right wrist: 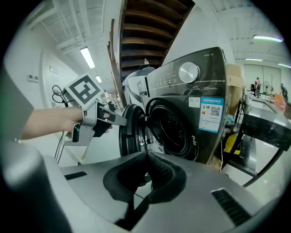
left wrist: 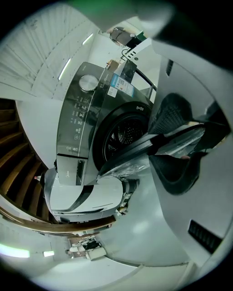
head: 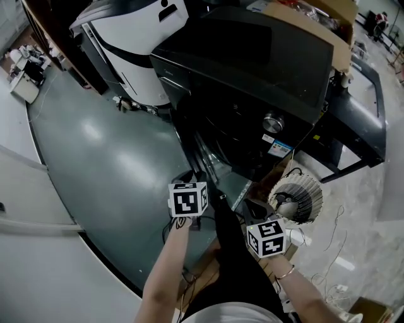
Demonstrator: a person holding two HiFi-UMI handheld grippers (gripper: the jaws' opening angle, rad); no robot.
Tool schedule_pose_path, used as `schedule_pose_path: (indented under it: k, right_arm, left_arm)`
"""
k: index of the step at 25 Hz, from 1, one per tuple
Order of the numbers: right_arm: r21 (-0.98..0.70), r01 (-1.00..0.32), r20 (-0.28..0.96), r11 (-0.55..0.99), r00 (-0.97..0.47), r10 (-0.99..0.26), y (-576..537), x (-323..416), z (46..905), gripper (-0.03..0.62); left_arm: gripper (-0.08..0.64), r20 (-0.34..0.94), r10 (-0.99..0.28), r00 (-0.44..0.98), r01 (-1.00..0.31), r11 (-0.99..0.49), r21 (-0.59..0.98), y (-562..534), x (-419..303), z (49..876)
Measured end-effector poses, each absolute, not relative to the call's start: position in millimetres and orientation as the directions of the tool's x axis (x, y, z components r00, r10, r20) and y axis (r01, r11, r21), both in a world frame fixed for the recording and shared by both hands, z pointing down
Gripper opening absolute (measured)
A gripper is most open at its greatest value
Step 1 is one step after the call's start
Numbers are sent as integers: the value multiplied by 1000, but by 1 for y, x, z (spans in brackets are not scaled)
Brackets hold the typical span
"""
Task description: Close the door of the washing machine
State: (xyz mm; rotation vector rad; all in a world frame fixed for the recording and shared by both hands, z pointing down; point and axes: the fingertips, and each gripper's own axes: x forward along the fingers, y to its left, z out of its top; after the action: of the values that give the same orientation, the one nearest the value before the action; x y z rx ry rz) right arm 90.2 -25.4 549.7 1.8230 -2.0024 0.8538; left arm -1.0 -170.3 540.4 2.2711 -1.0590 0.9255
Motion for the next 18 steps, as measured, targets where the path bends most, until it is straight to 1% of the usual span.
schedule_pose_path:
  k: [10,12,18]
  right_arm:
    - [-166,-985,612,39,-134,-779,-25,108,567,10]
    - [-164,-985,617,53,-144,-774,-28,107,570,48]
    - [-121,-987,653,109,-162,-740,-42,98,590,88]
  left_arm:
    - [161,745,-486,456,-816,-563,131,-169,41,540]
    - [161,743,-483,462,-812,-567,137,-169,49,541]
    - [161,743,-472,475,-804,-577,147,-170,68,540]
